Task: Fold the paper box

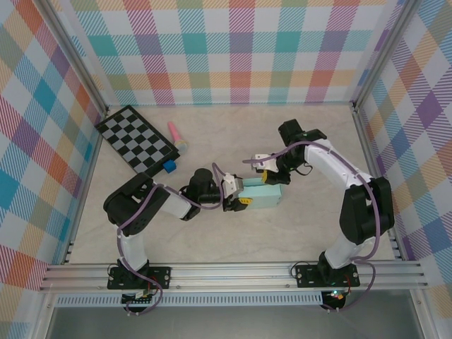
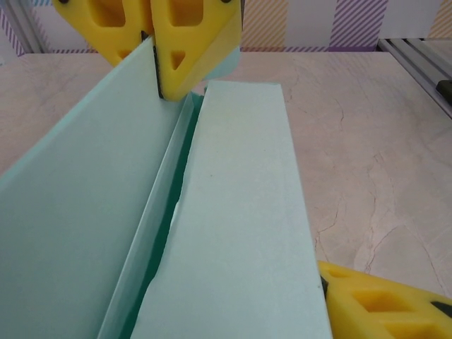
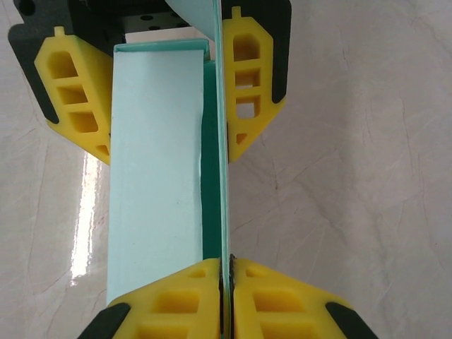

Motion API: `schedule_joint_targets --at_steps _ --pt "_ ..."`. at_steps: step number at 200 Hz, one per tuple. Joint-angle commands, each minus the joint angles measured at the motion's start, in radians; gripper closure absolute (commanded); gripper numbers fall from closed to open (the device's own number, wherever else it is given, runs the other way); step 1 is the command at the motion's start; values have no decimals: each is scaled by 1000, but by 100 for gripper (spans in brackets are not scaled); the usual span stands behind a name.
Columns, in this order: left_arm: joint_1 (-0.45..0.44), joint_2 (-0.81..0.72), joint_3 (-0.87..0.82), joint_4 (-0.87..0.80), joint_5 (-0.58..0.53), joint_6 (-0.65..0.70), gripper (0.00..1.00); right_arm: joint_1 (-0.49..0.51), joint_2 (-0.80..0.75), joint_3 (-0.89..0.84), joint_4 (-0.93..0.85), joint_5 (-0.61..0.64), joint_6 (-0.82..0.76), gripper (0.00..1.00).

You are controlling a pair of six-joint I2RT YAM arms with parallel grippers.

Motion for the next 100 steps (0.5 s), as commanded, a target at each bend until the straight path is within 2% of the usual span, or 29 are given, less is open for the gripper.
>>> schedule_joint_targets --at_steps 1,11,21,28,38,54,69,76,84,100 --pt "-14 30 -25 152 -27 -51 47 -26 -29 28 -75 -56 -21 89" --pt "-20 43 -34 196 -53 -69 50 -31 -35 18 -76 -63 -19 87" --pt "-28 47 -36 206 -77 -71 53 -32 -37 11 -75 -66 -2 77" --pt "-32 45 -30 193 -85 -69 55 -30 -37 16 -65 -78 46 74" --pt "-37 42 -23 171 -94 -60 56 -32 -42 24 -32 -110 154 71" --pt "-42 38 -22 156 -114 -43 56 -39 -69 32 18 -194 306 55" --pt "-41 35 -20 151 -115 -41 56 -53 -112 25 87 -231 449 50" --pt "-42 35 -20 149 -114 -40 56 -68 -140 13 128 -238 521 46" --pt "-42 32 -21 141 -113 -36 56 -99 -174 -3 183 -246 597 46" --pt "-42 28 -21 133 -113 -35 56 -173 -232 -20 285 -180 831 41"
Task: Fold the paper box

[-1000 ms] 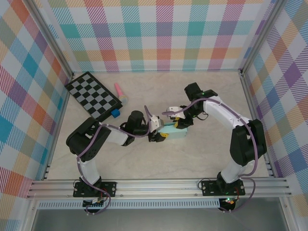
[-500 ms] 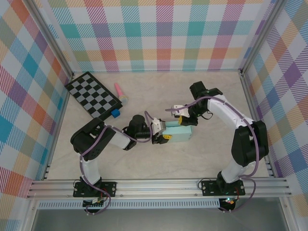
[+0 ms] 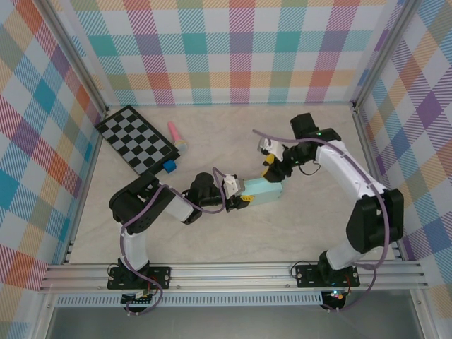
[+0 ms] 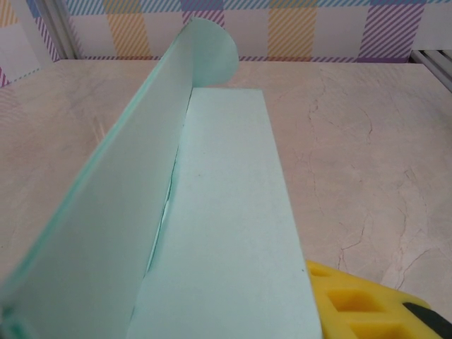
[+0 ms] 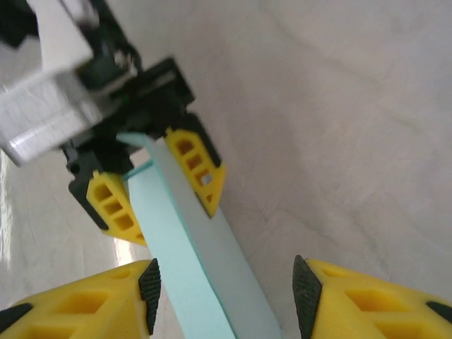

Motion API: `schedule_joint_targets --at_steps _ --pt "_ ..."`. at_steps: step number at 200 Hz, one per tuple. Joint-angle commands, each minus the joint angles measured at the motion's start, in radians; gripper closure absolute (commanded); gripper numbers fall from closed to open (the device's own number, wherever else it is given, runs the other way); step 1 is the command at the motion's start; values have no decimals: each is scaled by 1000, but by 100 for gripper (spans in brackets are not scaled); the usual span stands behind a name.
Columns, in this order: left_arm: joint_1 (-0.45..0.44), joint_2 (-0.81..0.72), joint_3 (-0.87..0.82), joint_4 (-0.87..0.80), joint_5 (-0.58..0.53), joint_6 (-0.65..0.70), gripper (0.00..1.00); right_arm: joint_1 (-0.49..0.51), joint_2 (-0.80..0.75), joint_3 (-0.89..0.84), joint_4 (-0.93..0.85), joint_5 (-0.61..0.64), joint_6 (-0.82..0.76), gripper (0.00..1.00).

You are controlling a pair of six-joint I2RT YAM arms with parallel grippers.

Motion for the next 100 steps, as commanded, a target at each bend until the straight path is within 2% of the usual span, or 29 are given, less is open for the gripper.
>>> schedule_joint_targets --at_steps 1,13,28,44,53,65,88,100 --pt "-13 -7 -1 23 -9 16 56 -101 -105 -14 177 -19 404 40" --pt "-13 -9 1 15 -9 18 56 -169 -109 16 158 37 586 39" --pt "-13 -10 4 6 -9 19 56 -245 -70 80 52 132 834 44" --pt "-13 -12 9 -4 -9 21 56 -302 3 138 -96 142 975 53" --pt "-14 -12 11 -9 -6 21 56 -336 17 104 -92 57 1023 57" --pt "-14 -14 12 -14 -6 23 56 -374 13 25 -24 -63 1057 56" --pt "-12 -16 11 -16 -10 22 56 -389 54 -20 7 -247 1109 42" --pt "-14 -18 10 -19 -10 23 56 -380 107 -7 -37 -349 1120 39"
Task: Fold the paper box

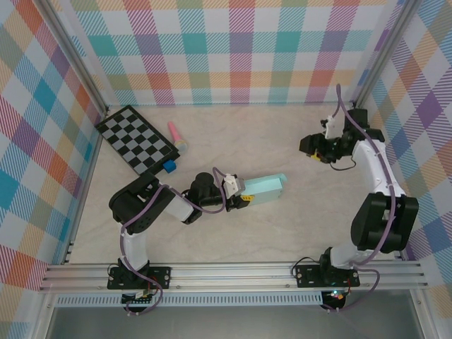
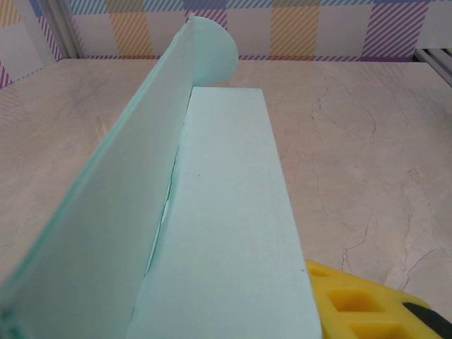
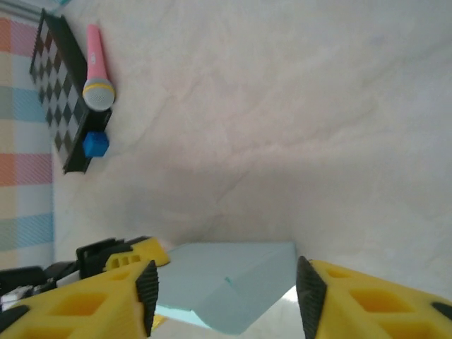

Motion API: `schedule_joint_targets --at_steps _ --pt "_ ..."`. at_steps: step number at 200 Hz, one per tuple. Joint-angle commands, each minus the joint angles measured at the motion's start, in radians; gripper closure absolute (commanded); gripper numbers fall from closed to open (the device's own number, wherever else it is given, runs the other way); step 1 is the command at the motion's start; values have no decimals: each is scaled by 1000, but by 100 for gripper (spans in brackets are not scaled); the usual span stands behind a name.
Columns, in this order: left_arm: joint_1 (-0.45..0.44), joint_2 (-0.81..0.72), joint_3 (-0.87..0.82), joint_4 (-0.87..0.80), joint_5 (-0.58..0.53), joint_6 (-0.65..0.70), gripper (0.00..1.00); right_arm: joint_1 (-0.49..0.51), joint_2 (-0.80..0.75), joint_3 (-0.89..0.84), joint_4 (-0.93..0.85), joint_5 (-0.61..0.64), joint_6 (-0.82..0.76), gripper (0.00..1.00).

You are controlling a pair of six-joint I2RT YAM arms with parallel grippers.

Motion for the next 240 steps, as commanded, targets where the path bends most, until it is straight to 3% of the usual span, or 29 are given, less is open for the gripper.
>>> schedule_joint_targets --at_steps 1,80,240 --pt "-14 -18 8 -13 -3 19 56 13 69 6 -53 -271 132 39" --pt "-12 -19 27 -48 -15 14 56 96 143 -55 -90 -276 54 38" --pt "-14 -18 54 -88 -33 7 56 100 108 -109 -161 -283 19 49"
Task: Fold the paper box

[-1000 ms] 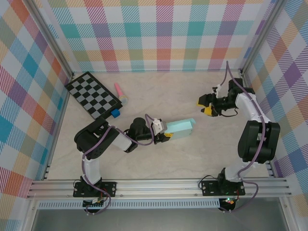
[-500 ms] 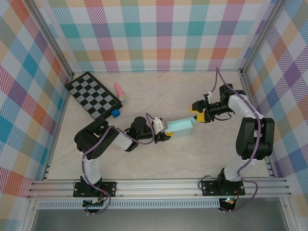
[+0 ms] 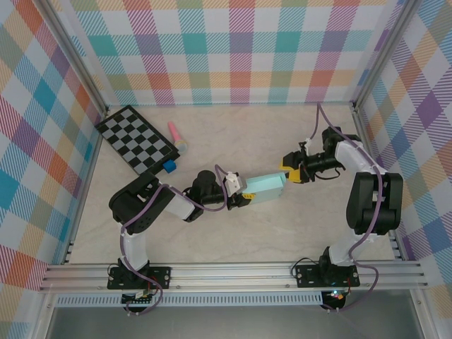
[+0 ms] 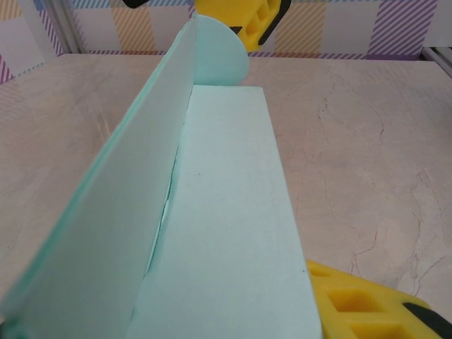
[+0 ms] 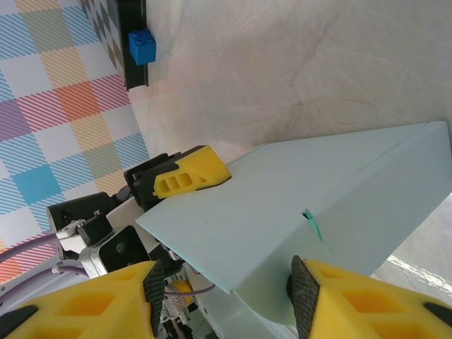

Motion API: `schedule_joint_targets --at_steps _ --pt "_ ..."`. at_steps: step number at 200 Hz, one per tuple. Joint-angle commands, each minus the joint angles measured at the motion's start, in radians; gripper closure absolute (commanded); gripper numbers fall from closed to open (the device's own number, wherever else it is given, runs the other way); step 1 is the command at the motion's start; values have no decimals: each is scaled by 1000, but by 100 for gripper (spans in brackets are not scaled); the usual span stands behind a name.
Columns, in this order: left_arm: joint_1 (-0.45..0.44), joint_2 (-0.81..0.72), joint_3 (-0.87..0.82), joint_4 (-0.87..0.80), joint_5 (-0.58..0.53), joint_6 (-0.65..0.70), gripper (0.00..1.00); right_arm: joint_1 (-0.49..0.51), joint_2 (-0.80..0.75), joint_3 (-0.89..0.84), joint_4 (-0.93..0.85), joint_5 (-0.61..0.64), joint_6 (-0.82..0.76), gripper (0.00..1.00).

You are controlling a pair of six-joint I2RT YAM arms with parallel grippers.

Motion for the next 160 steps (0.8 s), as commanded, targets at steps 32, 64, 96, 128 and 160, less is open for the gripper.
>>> schedule_joint_targets --at_steps 32,64,96,128,160 --pt "-13 -17 24 -43 -20 6 57 19 -25 1 -45 -14 1 52" --pt "-13 -19 26 -50 -15 12 57 43 -10 9 -40 24 47 55" --pt "-13 -17 33 -65 -11 35 57 68 9 30 -58 77 73 57" --pt "-13 -16 38 -78 -9 51 57 85 25 61 -88 115 94 57" --pt "-12 -11 46 -90 -12 63 57 113 38 97 -132 160 126 57"
